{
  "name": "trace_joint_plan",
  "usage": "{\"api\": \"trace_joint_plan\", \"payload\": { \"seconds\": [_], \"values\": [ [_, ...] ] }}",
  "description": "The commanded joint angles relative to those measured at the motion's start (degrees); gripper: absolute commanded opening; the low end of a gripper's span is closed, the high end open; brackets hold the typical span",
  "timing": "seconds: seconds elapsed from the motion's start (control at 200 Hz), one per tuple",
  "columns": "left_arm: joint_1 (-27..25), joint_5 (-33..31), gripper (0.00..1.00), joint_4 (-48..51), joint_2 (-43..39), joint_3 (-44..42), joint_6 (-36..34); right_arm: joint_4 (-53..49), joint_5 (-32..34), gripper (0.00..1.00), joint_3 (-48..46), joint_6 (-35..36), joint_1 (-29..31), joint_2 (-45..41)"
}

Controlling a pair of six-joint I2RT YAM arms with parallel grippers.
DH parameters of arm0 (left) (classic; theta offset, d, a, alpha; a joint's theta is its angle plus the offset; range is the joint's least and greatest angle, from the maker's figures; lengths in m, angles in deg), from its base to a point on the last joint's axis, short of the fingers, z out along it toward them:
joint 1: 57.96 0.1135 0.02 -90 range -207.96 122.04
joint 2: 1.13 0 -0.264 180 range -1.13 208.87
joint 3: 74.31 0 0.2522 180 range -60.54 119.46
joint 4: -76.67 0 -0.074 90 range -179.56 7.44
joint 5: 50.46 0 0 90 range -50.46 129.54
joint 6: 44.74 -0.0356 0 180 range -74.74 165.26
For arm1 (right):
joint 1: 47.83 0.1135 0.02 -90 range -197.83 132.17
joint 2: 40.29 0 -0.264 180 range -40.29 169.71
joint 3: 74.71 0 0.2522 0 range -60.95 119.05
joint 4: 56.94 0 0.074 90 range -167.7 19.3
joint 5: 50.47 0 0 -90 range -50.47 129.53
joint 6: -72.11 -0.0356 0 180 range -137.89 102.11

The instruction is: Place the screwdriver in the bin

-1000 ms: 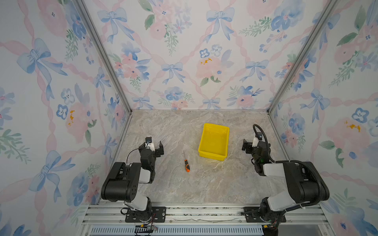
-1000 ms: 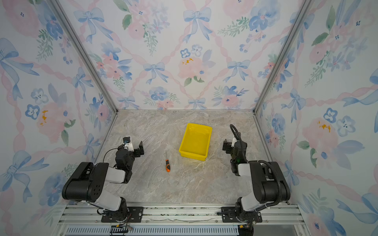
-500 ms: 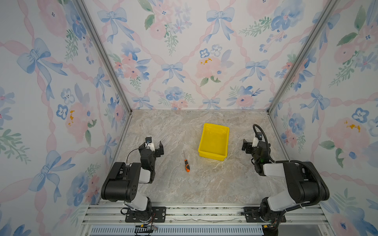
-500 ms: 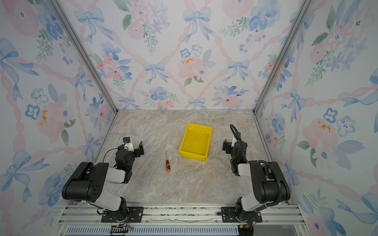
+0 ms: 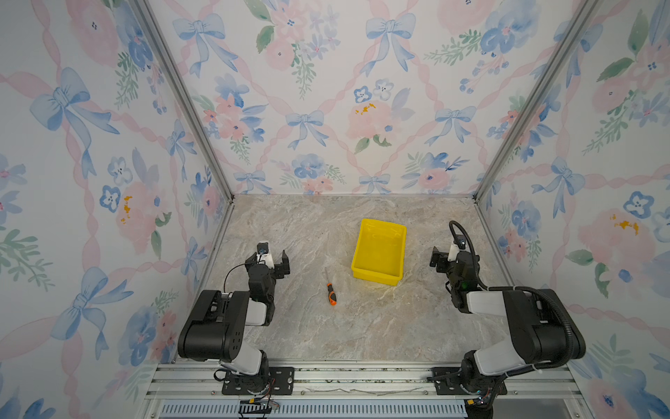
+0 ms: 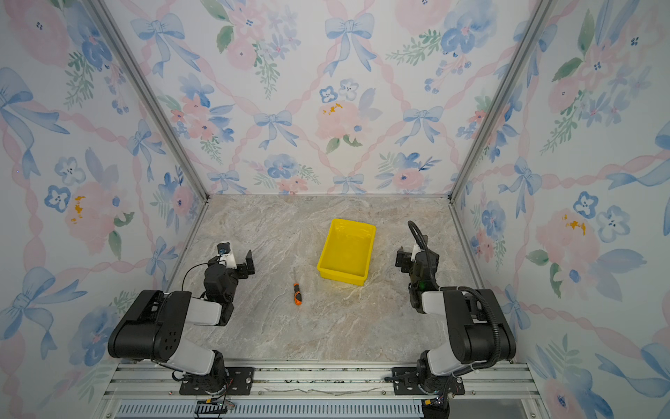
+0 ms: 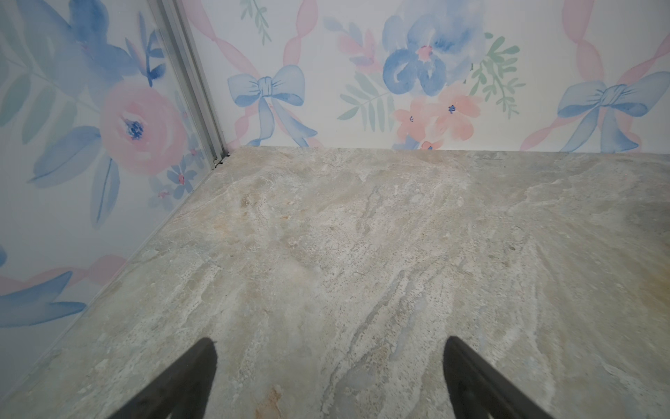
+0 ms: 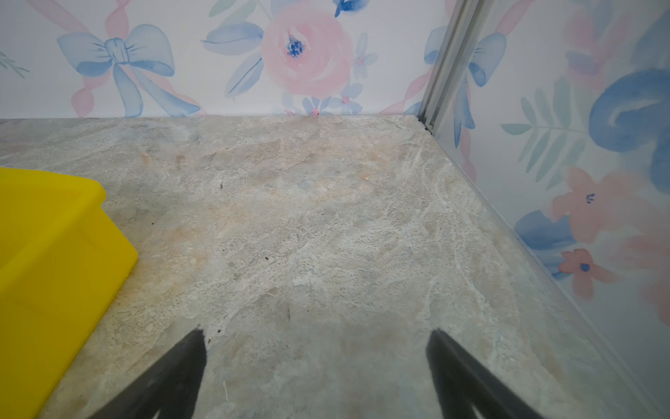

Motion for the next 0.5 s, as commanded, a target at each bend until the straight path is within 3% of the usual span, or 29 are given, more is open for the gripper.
{"api": "trace_joint_plan", "payload": {
  "seconds": [0.0,0.22,0.495],
  "values": [
    [-0.24,-0.74,0.98,1.02,-4.21,-1.54,-0.51,0.65,4.65,0.97,-2.99,-0.87,0.71,-5.15],
    [-0.31,-0.96,0.98,8.45,-12.77,-4.21,1.65,-13.16,4.42,0.97,-3.08,-2.53,0.76,-14.41],
    [-0.57,-2.28,0.98,10.20,-16.97,-5.82,3.63,-13.97,4.80,0.97,-2.65,-3.08,0.76,-15.73]
  ]
}}
